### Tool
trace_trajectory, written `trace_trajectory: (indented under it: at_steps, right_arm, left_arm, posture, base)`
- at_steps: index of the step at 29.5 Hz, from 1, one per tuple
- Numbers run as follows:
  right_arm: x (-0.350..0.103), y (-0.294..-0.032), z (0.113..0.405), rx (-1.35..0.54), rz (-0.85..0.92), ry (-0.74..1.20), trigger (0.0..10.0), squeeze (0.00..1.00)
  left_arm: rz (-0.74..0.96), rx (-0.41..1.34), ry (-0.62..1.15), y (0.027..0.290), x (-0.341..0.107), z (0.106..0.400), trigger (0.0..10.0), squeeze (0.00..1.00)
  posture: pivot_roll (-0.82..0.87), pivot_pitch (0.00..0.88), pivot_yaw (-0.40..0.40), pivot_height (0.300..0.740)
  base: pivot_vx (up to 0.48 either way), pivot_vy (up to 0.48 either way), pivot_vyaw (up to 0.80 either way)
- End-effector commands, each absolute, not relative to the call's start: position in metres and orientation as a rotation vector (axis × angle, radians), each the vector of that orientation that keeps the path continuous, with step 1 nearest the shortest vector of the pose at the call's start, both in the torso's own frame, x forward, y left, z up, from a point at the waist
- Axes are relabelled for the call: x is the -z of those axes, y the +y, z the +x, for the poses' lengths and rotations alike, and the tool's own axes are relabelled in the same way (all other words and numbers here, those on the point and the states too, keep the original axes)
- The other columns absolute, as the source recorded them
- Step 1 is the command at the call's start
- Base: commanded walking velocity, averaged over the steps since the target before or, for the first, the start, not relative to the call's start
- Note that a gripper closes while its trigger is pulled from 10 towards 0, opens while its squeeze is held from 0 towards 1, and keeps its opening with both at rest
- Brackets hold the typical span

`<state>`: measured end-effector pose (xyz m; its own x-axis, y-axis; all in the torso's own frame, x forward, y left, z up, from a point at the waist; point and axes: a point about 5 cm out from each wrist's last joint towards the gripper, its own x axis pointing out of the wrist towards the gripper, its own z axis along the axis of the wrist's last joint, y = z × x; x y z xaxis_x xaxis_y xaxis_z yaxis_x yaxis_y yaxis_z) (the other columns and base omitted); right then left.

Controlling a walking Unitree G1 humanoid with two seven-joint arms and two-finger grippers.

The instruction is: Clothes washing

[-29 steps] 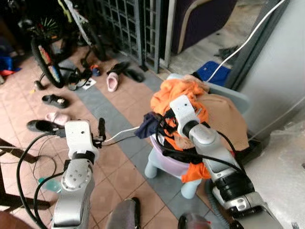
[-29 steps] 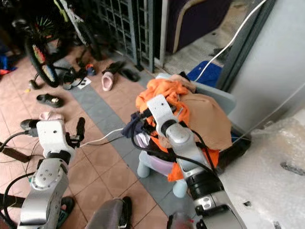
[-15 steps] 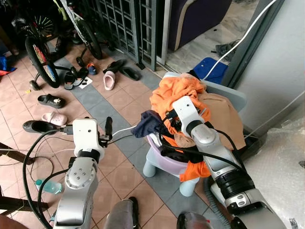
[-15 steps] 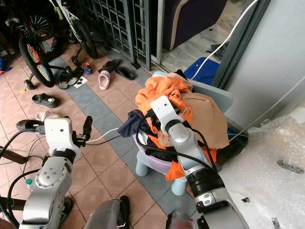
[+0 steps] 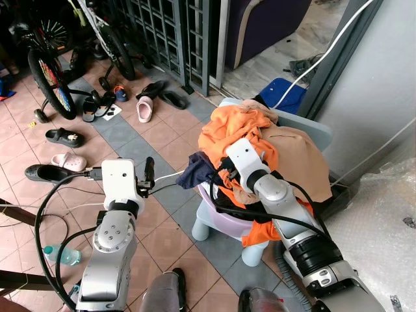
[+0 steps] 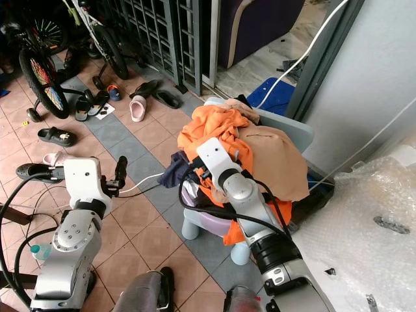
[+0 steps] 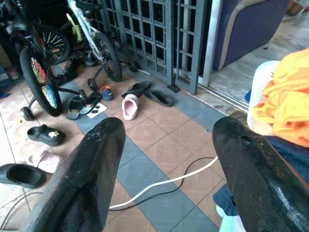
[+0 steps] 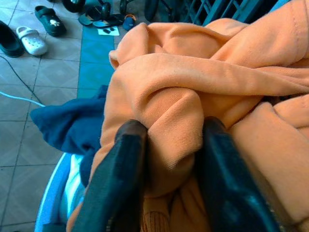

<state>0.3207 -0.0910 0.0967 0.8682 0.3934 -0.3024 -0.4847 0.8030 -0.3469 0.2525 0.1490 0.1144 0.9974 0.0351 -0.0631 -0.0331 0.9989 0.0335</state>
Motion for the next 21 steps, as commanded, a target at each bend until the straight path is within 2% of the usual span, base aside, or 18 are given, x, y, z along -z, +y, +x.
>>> trace_trajectory:
  at_steps: [1,4,7,13,18,21]
  right_arm:
    - [-0.084,-0.089,0.311,-0.511,-0.414,0.279,0.0,0.00]
    - [-0.084,-0.087,0.308,-0.530,-0.400,0.275,0.0,0.00]
    - [-0.103,-0.077,0.306,-0.563,-0.356,0.171,0.0,0.00]
    - [-0.138,-0.066,0.304,-0.601,-0.221,0.024,0.0,0.00]
    - [-0.180,-0.071,0.305,-0.532,-0.079,-0.153,0.0,0.00]
    - [-0.219,-0.086,0.312,-0.393,-0.083,-0.323,0.0,0.00]
  left_arm:
    - [0.033,-0.033,0.093,0.150,-0.109,0.252,10.0,0.00]
    - [0.030,-0.032,0.095,0.149,-0.107,0.252,10.0,0.00]
    - [0.035,-0.016,0.098,0.147,-0.102,0.257,10.0,0.00]
    - [0.056,0.014,0.062,0.140,-0.108,0.268,10.0,0.00]
    - [0.062,0.019,0.065,0.140,-0.105,0.268,10.0,0.00]
    - [0.068,-0.010,0.053,0.145,-0.106,0.267,10.0,0.00]
  posture:
    - [0.02,0.126,0.011,0.740]
    - [0.01,0.114,0.014,0.740]
    - [-0.02,0.059,0.039,0.740]
    - [-0.03,0.042,0.056,0.740]
    - [-0.03,0.040,0.062,0.740]
    - [-0.02,0.040,0.060,0.740]
  base:
    - [0.000,0.000,0.00]
    - [0.000,0.000,0.00]
    - [0.000,0.000,0.00]
    - [0.000,0.000,0.00]
    - [0.000,0.000,0.00]
    - [0.000,0.000,0.00]
